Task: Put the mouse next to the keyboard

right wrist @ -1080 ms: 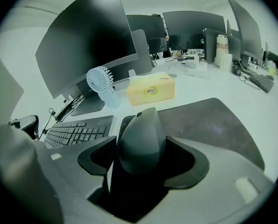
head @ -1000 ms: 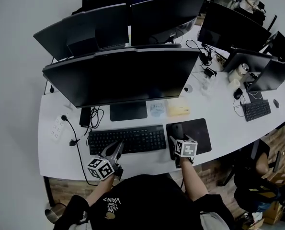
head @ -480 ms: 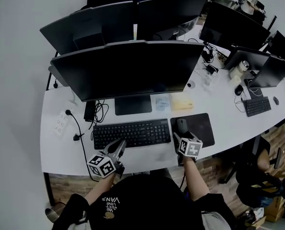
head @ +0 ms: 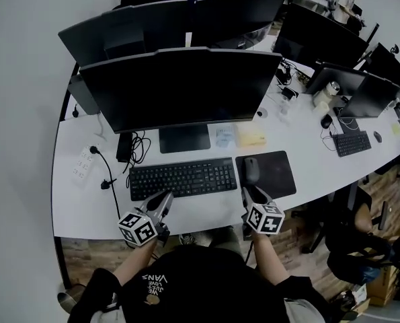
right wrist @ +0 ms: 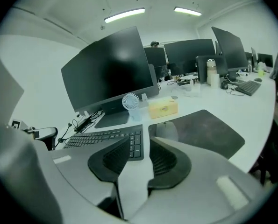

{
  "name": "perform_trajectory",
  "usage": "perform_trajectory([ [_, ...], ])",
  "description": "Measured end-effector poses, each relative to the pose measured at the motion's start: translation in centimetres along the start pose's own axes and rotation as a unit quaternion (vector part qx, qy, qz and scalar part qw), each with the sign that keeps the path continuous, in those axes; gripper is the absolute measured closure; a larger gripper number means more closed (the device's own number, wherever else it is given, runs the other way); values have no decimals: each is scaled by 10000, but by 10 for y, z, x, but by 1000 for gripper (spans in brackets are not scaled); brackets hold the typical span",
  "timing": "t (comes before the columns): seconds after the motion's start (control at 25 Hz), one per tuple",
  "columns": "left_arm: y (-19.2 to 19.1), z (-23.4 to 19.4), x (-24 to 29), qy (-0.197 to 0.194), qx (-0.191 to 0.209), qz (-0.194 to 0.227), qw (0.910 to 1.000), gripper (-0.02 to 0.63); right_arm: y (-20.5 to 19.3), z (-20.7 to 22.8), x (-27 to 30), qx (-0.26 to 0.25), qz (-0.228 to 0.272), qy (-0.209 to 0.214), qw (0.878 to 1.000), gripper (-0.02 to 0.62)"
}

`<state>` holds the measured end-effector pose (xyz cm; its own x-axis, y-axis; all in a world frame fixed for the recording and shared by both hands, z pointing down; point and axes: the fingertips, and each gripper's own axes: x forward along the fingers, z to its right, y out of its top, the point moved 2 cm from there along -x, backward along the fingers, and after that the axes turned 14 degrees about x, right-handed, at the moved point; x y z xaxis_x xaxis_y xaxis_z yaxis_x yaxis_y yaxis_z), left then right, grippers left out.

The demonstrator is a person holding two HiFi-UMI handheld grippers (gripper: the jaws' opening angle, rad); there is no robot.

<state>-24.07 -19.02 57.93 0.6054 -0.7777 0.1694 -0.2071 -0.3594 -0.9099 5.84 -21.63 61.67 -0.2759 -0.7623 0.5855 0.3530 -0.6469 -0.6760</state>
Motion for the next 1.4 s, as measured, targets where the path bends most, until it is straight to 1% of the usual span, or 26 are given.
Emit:
perform_trajectory([
  [0.12, 1, 7, -10, 123, 50, 97, 9999, 604, -3, -6, -16, -84, 138, 127, 9998, 569],
  [0.16, 1, 11, -13, 175, 68, 122, 9997, 604, -5, -7, -20, -136, 150, 199, 9996, 589],
  [0.36, -8, 41, -22, 432, 102, 280, 9986, 604, -8, -9, -40, -443, 86, 629, 9970, 589],
  [0.48, -18, 70, -25, 492, 154, 321, 9982, 604, -11, -9, -58, -644, -17, 928, 9936, 591],
  [0.6, -32, 99, -26, 569, 237, 244, 9978, 604, -16, -6, -78, -755, -122, 1218, 9896, 591],
  [0.76, -49, 144, -26, 654, 351, 261, 9969, 604, -21, 5, -108, -967, -207, 1502, 9837, 591],
  [1.04, -75, 201, -39, 807, 380, 331, 9955, 604, -37, 30, -150, -1070, -301, 1788, 9776, 591],
  [1.4, -107, 236, -61, 1066, 265, 369, 9933, 604, -65, 56, -175, -1162, -502, 1956, 9725, 591],
])
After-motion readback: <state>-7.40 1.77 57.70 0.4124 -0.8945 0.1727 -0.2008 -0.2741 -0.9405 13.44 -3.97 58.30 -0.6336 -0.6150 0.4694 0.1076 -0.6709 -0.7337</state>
